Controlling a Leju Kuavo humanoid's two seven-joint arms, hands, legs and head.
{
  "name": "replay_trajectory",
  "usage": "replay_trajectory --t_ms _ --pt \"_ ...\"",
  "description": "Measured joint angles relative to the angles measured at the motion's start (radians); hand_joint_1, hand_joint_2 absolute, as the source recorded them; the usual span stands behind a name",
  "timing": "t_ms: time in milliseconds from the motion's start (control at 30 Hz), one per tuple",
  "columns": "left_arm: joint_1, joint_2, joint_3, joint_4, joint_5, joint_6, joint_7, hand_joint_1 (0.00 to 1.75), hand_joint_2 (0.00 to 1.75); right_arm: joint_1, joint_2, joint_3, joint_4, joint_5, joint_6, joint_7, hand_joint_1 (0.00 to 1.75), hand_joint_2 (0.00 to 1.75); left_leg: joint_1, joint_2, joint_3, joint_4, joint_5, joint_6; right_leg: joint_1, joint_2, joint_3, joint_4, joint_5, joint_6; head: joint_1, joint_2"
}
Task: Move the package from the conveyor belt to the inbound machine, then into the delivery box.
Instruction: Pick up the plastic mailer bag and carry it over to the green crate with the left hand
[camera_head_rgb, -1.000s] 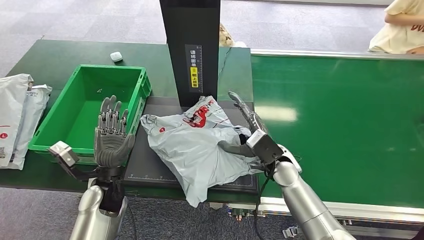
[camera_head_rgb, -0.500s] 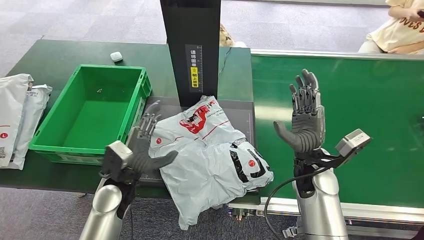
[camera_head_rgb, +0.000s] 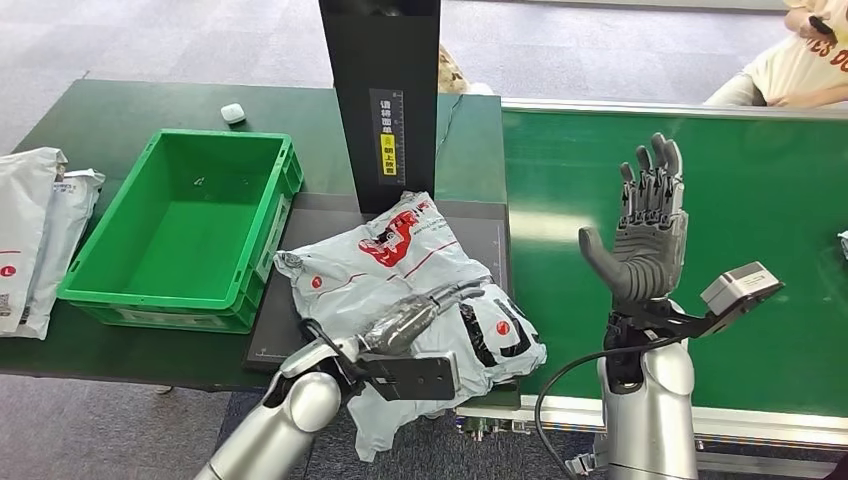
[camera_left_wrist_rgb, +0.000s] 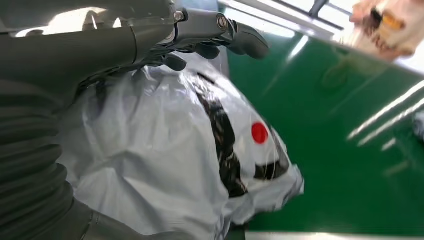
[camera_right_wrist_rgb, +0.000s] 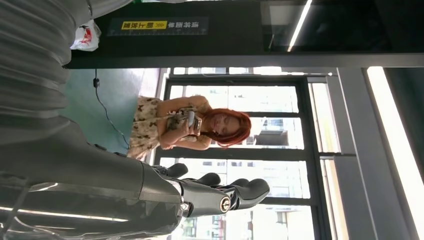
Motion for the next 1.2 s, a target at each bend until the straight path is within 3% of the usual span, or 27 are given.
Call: replay_trajectory --t_ms 100,133,233,267,333,533,800,1067,1200 --pt "-0.032 -0.011 -0.04 0.099 0.009 0.008 0.014 0.03 1.75 0.001 0.01 -0.015 0.0 0.01 0.0 -0.001 0.0 1.75 0.0 0.0 0.0 0.0 0.0 0.0 0.0 0.0 0.0 0.0 0.0 0.0 0.0 0.0" --pt "-0.039 -0.014 -0.046 0.126 0.008 0.016 0.025 0.2 1.75 0.002 0.011 -0.018 0.0 0.012 -0.001 -0.001 0.0 1.75 0.0 0.0 0.0 0.0 0.0 0.0 0.0 0.0 0.0 0.0 0.0 0.0 0.0 0.0" --pt "-0.053 -0.022 -0.053 0.201 -0.025 0.056 0.084 1.32 1.75 0.002 0.016 -0.027 0.0 0.018 -0.009 -0.002 0.0 1.75 0.0 0.0 0.0 0.0 0.0 0.0 0.0 0.0 0.0 0.0 0.0 0.0 0.0 0.0" --pt "-0.058 -0.025 -0.053 0.224 -0.04 0.072 0.108 1.58 1.75 0.003 0.017 -0.03 0.0 0.021 -0.015 -0.002 0.0 1.75 0.0 0.0 0.0 0.0 0.0 0.0 0.0 0.0 0.0 0.0 0.0 0.0 0.0 0.0" --pt "-0.069 -0.03 -0.051 0.264 -0.063 0.098 0.147 1.75 1.75 0.007 0.019 -0.035 0.0 0.028 -0.03 -0.002 0.0 1.75 0.0 0.0 0.0 0.0 0.0 0.0 0.0 0.0 0.0 0.0 0.0 0.0 0.0 0.0" --pt "-0.098 -0.052 0.002 0.335 -0.093 0.142 0.183 1.75 1.75 0.024 0.026 -0.052 -0.003 0.033 -0.052 -0.001 0.0 1.75 0.0 0.0 0.003 0.0 0.0 0.0 0.0 0.0 0.003 0.0 0.0 0.0 0.0 0.0" --pt "-0.073 -0.058 0.072 0.314 -0.144 0.191 0.129 1.75 1.75 0.057 0.028 -0.065 -0.028 0.032 -0.049 -0.002 0.0 1.75 0.0 0.0 0.005 -0.001 0.0 0.0 0.0 0.001 0.004 0.0 0.0 0.0 0.0 0.0" --pt "-0.003 -0.034 0.123 0.106 -0.195 0.448 -0.079 1.75 1.75 0.11 0.028 -0.078 -0.085 0.023 -0.03 -0.013 0.0 1.75 0.0 0.0 0.002 -0.001 0.0 0.0 0.0 0.0 0.002 0.0 0.0 0.0 0.0 0.0" --pt "0.013 0.002 0.148 -0.052 -0.31 0.561 -0.086 1.75 1.75 0.127 0.028 -0.092 -0.106 0.019 -0.017 -0.013 0.0 1.75 0.0 0.0 0.001 -0.001 0.0 0.0 0.0 0.0 0.001 0.0 0.0 0.0 0.0 0.0"
